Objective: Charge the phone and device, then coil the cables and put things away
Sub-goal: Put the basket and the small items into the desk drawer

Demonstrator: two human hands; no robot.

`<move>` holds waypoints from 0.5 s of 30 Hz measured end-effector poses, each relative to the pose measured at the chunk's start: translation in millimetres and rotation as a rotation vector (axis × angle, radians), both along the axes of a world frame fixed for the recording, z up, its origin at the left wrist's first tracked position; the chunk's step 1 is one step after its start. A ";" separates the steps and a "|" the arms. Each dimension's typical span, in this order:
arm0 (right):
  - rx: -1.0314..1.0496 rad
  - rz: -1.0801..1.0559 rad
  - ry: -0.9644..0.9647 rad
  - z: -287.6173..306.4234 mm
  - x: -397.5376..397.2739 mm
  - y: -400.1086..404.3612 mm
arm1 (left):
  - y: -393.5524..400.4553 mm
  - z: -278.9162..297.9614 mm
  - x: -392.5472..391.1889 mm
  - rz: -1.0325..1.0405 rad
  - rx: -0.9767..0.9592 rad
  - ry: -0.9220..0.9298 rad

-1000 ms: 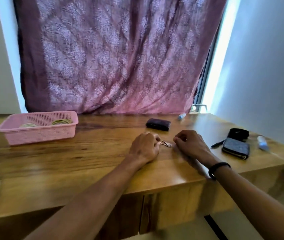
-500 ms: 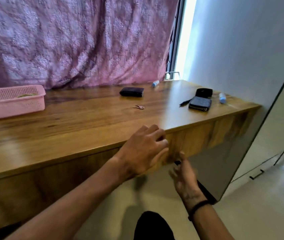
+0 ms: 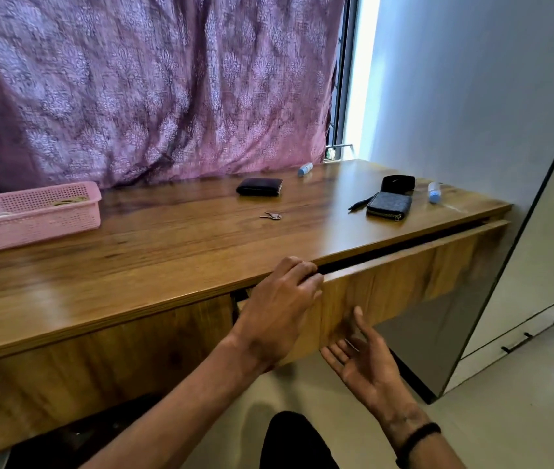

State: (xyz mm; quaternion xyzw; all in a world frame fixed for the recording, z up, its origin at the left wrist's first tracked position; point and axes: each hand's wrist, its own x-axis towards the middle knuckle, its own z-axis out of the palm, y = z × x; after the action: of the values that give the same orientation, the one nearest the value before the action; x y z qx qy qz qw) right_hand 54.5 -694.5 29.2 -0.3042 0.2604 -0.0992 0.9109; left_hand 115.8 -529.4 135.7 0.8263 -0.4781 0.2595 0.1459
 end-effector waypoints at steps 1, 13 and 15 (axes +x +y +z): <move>-0.134 -0.036 0.048 0.1 -10.1 -2.7 | -2.0 2.4 -4.9 -0.001 -0.041 0.077; -2.031 -0.545 -0.381 41.8 -72.6 -19.7 | -15.1 21.6 -67.3 -0.046 -0.040 0.359; -2.037 -0.546 -0.381 50.2 -77.9 -25.8 | -18.0 26.8 -74.9 -0.074 -0.024 0.386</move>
State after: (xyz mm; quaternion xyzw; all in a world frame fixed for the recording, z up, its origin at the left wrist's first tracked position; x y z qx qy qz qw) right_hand -23.4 -720.4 79.4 -0.8320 -0.0323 -0.5162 0.2007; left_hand 40.9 -547.4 162.5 0.8408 -0.4681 0.0965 0.2542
